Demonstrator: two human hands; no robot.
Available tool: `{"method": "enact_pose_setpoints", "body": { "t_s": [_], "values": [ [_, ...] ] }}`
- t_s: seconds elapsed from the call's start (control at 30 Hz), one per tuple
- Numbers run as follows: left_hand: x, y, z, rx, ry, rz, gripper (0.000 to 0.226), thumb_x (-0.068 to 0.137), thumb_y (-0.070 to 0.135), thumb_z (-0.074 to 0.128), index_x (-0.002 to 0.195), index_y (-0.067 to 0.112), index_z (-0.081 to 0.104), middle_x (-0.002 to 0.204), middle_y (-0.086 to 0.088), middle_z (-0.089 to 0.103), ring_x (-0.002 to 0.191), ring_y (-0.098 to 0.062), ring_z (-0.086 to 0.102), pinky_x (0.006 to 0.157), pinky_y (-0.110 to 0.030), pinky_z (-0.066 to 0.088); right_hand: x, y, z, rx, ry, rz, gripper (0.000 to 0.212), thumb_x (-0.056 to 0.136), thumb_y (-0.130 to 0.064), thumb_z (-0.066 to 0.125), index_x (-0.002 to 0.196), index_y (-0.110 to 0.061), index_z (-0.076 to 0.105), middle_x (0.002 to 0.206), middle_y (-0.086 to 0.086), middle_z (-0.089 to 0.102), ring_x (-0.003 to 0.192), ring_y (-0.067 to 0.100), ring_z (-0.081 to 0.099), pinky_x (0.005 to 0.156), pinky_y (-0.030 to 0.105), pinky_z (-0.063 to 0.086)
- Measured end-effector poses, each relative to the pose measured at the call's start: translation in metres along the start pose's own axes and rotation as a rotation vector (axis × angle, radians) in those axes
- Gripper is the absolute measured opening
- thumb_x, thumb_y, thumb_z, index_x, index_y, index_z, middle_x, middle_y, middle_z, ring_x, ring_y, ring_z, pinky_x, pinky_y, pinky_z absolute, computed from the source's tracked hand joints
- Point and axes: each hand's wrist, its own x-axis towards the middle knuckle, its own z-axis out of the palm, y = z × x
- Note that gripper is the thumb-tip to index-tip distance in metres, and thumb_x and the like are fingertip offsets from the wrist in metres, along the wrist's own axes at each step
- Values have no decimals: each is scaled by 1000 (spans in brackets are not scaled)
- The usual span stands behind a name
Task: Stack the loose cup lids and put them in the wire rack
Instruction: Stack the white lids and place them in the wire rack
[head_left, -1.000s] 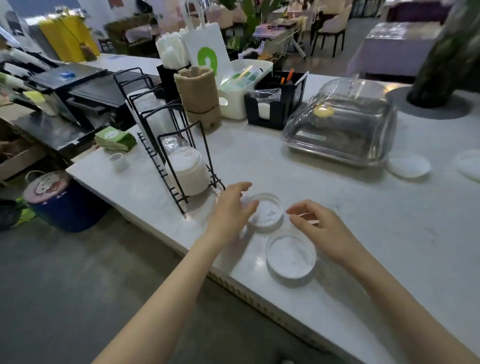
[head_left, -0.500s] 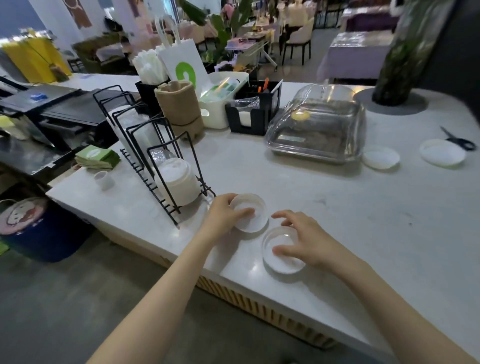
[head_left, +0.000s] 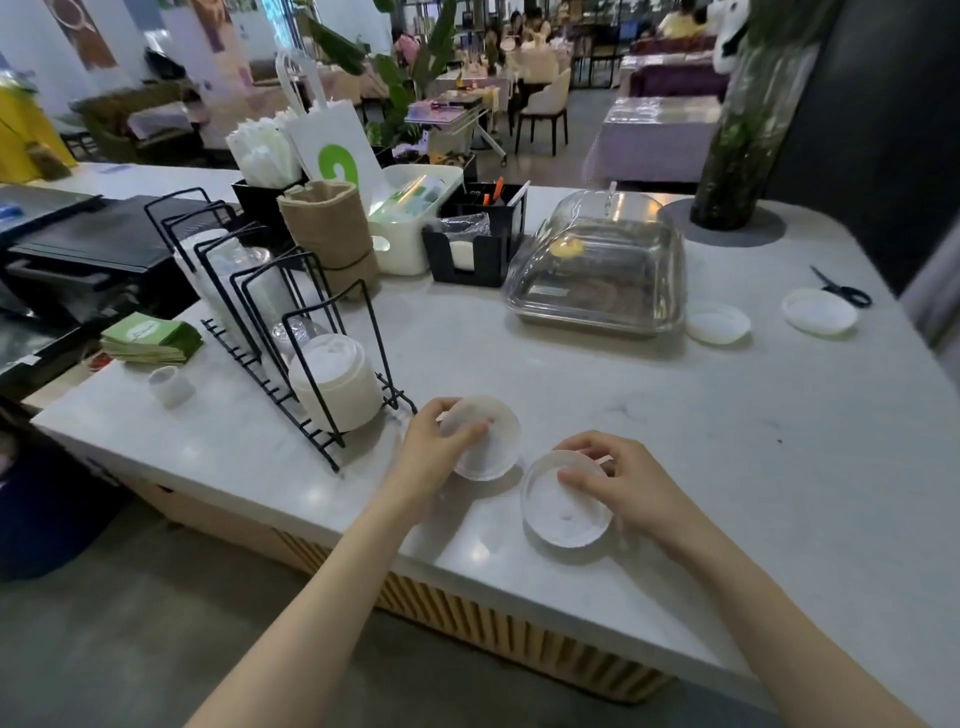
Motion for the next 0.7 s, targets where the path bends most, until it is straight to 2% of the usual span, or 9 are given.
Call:
{"method": "enact_pose_setpoints", "body": {
  "t_s": [0.1, 0.2, 0.3, 0.37, 0.43, 0.57, 0.63, 0.7],
  "values": [
    [0, 7, 9, -46, 16, 24, 34, 95, 14, 73, 129, 12, 64, 123, -9, 72, 112, -26, 67, 89, -33, 54, 2, 3, 3, -131, 57, 12, 17, 87, -18, 73, 100, -28, 73, 102, -5, 71, 92, 12, 66, 80, 26, 52],
    [8, 22, 22, -109, 37, 46, 32, 96, 7, 68, 128, 10, 64, 118, -8, 71, 103, -23, 66, 84, -34, 54, 5, 5, -1, -234, 72, 1, 20, 89, -23, 71, 108, -29, 71, 107, -4, 66, 98, 9, 63, 84, 23, 47],
    [19, 37, 41, -129, -10, 46, 33, 98, 10, 67, 130, 12, 63, 123, -9, 70, 107, -23, 66, 89, -41, 56, 8, 9, -12, -139, 76, 35, 28, 89, -33, 73, 116, -34, 66, 106, -6, 66, 93, 5, 64, 82, 17, 47],
    [28, 46, 58, -174, -75, 7, 30, 101, 16, 66, 131, 13, 65, 127, -11, 71, 106, -23, 68, 84, -42, 56, 12, 13, -28, -88, 122, 52, 33, 90, -38, 71, 122, -33, 65, 107, -7, 67, 93, 4, 66, 81, 15, 48],
    [36, 56, 75, -246, -135, -56, 29, 104, 22, 63, 131, 14, 67, 130, -13, 70, 102, -23, 68, 81, -41, 54, 20, 19, -50, -84, 203, 60, 34, 92, -38, 69, 124, -30, 63, 109, -5, 66, 95, 8, 66, 81, 19, 49],
    [52, 74, 113, -391, -253, -145, 33, 108, 18, 54, 137, 5, 63, 137, -22, 67, 110, -31, 66, 91, -44, 53, 45, 34, -103, 3, 392, 132, 34, 95, -31, 66, 128, -25, 58, 113, 1, 63, 95, 13, 63, 76, 20, 47],
    [59, 78, 129, -430, -320, -132, 31, 109, 13, 50, 132, 1, 65, 130, -24, 70, 109, -32, 66, 92, -45, 54, 61, 44, -123, -8, 458, 144, 35, 95, -27, 65, 129, -21, 58, 118, 5, 62, 101, 19, 62, 83, 26, 48],
    [66, 81, 143, -412, -372, -110, 28, 107, 8, 49, 124, 3, 71, 118, -18, 73, 103, -30, 68, 85, -40, 57, 75, 55, -138, -100, 517, 141, 36, 94, -26, 66, 130, -20, 59, 125, 6, 59, 113, 24, 58, 97, 36, 47]
  ]
}}
